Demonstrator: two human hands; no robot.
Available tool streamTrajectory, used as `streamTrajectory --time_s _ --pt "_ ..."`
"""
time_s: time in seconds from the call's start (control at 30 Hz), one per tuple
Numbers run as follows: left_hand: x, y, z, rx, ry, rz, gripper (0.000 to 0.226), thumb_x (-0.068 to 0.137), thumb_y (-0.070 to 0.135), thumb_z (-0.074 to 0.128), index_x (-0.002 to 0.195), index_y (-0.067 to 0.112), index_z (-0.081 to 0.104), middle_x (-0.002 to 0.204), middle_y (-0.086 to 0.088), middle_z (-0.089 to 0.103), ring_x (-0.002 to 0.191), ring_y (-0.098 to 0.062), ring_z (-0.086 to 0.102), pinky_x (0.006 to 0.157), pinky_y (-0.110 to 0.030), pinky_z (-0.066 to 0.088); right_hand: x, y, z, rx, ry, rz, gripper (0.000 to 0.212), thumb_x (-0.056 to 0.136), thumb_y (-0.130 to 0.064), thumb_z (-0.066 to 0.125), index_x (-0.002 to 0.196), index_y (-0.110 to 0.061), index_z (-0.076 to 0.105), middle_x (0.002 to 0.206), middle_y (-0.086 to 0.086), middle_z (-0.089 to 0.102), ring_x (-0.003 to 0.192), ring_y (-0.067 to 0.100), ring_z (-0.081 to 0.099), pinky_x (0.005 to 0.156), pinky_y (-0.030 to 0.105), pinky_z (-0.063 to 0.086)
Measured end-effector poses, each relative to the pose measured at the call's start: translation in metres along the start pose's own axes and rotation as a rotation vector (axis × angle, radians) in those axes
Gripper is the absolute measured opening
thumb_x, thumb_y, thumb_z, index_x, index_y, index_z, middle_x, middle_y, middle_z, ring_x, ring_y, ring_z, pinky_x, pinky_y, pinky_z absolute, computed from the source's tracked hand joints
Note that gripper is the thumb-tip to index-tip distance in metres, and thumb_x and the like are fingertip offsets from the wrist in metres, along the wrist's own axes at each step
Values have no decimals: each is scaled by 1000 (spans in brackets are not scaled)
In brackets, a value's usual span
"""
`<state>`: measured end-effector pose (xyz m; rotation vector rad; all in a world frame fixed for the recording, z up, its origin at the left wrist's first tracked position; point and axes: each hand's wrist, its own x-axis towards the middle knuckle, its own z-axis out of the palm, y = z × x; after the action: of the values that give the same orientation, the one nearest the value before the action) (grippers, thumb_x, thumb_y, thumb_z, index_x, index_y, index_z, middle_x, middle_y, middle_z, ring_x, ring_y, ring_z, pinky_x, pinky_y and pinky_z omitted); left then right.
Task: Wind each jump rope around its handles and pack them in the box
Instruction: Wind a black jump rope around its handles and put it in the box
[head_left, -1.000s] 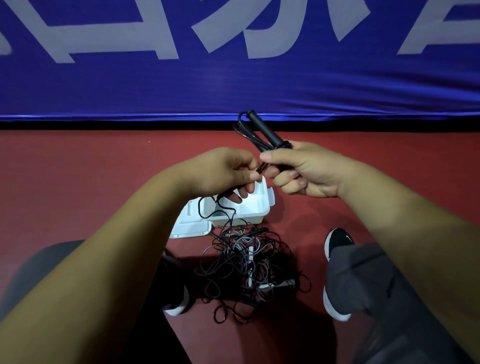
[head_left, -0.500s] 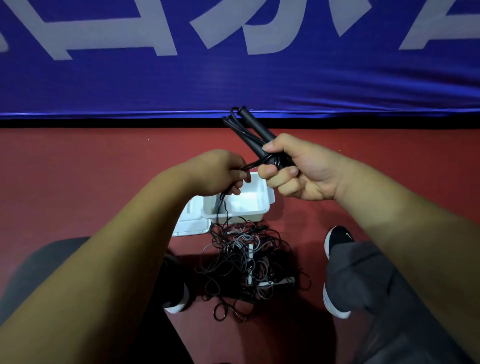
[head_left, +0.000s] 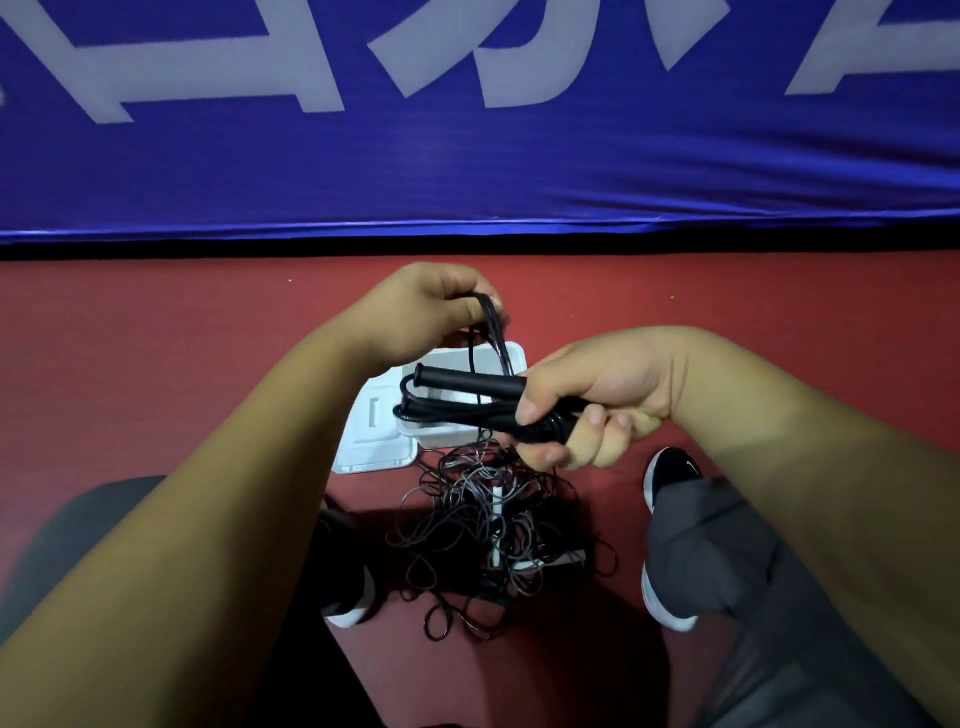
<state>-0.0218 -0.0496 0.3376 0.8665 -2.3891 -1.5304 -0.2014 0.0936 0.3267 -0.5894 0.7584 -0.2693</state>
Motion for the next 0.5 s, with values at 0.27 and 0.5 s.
streamTrajectory --time_s 0.27,0.5 --pt "-7 17 -8 56 -7 164 20 102 -1 60 104 11 76 95 -15 75 90 -16 71 90 -29 56 8 1 -5 -154 349 31 15 104 -9 49 107 4 57 97 19 68 45 5 29 34 15 18" --pt "-21 30 -23 340 -152 123 26 100 14 65 112 33 80 94 7 77 84 -11 69 83 -33 57 12 0 -26 -178 635 -32 22 98 -9 55 120 -6 53 90 14 57 53 10 28 36 16 23"
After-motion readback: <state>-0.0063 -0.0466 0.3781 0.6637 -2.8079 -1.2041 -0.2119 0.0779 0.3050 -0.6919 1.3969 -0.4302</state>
